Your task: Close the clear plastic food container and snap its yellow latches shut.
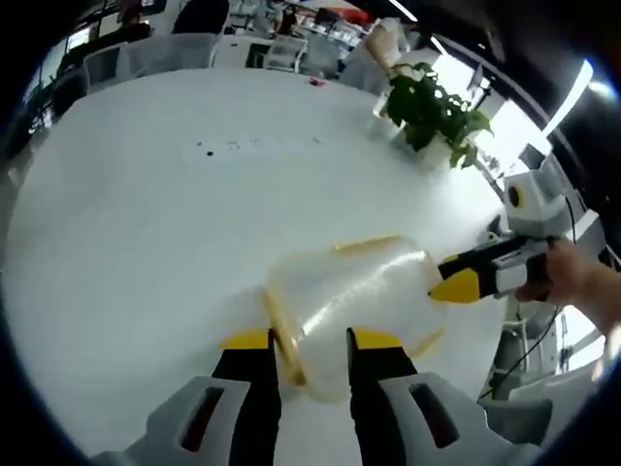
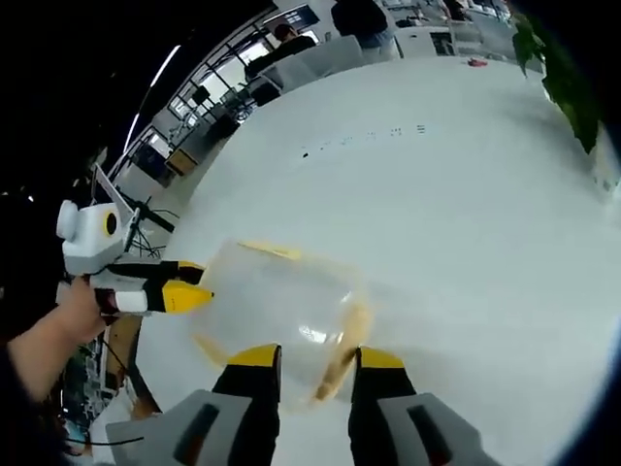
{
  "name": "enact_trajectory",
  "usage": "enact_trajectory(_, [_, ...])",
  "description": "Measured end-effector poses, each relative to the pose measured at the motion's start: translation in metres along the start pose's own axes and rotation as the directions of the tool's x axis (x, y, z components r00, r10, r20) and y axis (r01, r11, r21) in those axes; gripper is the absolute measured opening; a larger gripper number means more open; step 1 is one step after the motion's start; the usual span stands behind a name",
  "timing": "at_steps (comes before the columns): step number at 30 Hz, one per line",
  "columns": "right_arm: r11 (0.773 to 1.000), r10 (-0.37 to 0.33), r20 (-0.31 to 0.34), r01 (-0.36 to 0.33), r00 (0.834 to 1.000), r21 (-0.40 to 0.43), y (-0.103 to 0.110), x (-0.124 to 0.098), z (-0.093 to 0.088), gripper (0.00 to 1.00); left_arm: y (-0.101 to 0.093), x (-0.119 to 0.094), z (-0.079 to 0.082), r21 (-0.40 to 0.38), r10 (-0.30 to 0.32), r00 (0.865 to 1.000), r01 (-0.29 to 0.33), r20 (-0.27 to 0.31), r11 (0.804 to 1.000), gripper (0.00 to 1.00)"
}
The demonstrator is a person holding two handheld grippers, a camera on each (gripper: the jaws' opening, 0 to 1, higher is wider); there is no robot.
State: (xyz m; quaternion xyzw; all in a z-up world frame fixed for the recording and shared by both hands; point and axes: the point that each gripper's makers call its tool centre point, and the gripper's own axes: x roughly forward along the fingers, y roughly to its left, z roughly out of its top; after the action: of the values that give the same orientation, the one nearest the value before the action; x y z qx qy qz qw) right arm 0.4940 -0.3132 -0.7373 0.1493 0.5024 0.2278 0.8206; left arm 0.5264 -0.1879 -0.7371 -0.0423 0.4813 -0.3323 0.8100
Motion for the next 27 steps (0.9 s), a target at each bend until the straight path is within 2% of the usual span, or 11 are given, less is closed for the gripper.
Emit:
enact_trajectory(1, [1.000, 0.003, -0.007, -0.002, 1.000, 0.028, -0.002, -0.003, -0.001, 0.24, 0.001, 0.000, 0.000, 0.004, 0.001, 1.000, -0.001, 0.000, 1.000, 0.24])
enact_trajectory(6, [1.000, 0.007, -0.004, -0.006, 1.000, 0.011, -0.001, -0.002, -0.005, 0.24, 0.002, 0.000, -0.001, -0.004, 0.020, 1.000, -0.020, 0.012, 1.000, 0.26])
enact_trajectory(10, [0.998, 0.058, -0.045, -0.059, 0.997, -0.027, 0.003, -0.001, -0.011, 0.24, 0.001, -0.008, -0.009, 0.003, 0.022, 0.999, -0.022, -0.025, 1.000, 0.26])
enact_trajectory(13, [0.994, 0.068, -0.089, -0.075, 0.994, -0.078, 0.007, -0.002, -0.016, 0.24, -0.001, -0.013, -0.017, 0.007, 0.028, 0.999, -0.028, -0.043, 1.000, 0.26])
enact_trajectory(20, [0.994, 0.075, -0.114, -0.084, 0.991, -0.074, 0.007, 0.000, -0.015, 0.25, 0.001, -0.017, -0.022, 0.008, 0.019, 1.000, -0.019, -0.022, 1.000, 0.27])
enact_trajectory(24, [0.992, 0.072, -0.133, -0.084, 0.989, -0.089, 0.008, 0.000, -0.015, 0.27, 0.001, -0.017, -0.020, 0.047, 0.005, 1.000, -0.005, -0.009, 0.999, 0.29])
enact_trajectory(27, [0.983, 0.063, -0.160, -0.089, 0.985, -0.159, 0.009, -0.001, -0.017, 0.29, -0.002, -0.018, -0.018, 0.122, -0.002, 1.000, 0.004, -0.014, 0.993, 0.30])
